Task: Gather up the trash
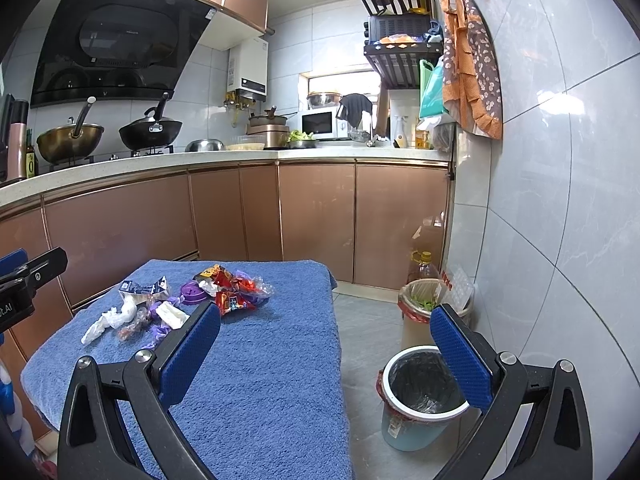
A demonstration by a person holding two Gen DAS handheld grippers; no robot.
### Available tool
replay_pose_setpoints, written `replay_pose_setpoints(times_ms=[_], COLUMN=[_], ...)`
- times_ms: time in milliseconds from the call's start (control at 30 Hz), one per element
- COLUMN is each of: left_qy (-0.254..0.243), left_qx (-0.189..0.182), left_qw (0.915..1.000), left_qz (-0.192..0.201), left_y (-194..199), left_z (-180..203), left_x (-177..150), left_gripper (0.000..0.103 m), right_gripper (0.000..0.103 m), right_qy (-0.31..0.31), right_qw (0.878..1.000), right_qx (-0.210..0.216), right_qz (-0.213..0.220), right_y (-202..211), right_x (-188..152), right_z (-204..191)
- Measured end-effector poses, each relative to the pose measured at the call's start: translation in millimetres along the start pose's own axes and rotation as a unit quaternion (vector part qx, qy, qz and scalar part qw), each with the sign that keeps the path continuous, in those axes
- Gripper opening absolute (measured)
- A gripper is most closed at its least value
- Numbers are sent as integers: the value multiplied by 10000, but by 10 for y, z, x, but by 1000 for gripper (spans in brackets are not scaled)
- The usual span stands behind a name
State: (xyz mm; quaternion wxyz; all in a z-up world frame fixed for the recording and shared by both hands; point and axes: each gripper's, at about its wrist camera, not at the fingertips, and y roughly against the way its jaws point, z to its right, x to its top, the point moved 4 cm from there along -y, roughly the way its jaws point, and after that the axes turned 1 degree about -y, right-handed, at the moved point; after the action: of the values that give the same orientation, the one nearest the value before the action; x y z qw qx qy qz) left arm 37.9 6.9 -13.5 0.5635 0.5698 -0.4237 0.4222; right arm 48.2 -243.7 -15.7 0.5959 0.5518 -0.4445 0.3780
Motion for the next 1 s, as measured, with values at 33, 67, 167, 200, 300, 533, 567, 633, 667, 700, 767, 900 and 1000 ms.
replay_pose_setpoints(times_ms=[33,67,167,200,300,533,567,633,667,700,767,900,1000], left_qy=[2,3,-3,-1,2,24,25,27,32,38,42,46,68], left_qx=[-2,-2,9,11,23,24,23,15,10,5,5,-4,-16], left_qw=[10000,10000,10000,10000,10000,10000,10000,10000,10000,10000,10000,10000,10000], left_qz=[1,2,-4,2,28,56,55,47,43,41,50,45,48], left_y=[4,8,-5,-2,7,1,2,-1,-3,-4,-1,-1,1], left_z=[-2,-4,7,6,9,10,3,4,5,6,9,11,17], left_x=[-1,-2,10,10,12,47,35,35,38,40,42,30,35], left_gripper=[88,88,88,88,88,88,88,88,88,88,88,88,88], right_gripper=[103,103,103,103,103,103,103,103,103,103,103,103,103], right_qy=[3,5,19,19,31,43,49,57,59,61,61,76,65], right_qw=[10000,10000,10000,10000,10000,10000,10000,10000,10000,10000,10000,10000,10000], right_qx=[3,2,9,9,6,4,4,6,4,0,5,-9,1], right_qz=[0,1,15,20,29,35,37,37,36,37,38,42,70], right_y=[0,1,24,26,27,27,28,29,29,30,30,29,36], right_x=[4,7,-20,-15,-12,-10,-11,-9,-9,-9,-8,-3,6], right_z=[-3,-4,4,4,0,-12,-13,-17,-17,-18,-17,-14,-9])
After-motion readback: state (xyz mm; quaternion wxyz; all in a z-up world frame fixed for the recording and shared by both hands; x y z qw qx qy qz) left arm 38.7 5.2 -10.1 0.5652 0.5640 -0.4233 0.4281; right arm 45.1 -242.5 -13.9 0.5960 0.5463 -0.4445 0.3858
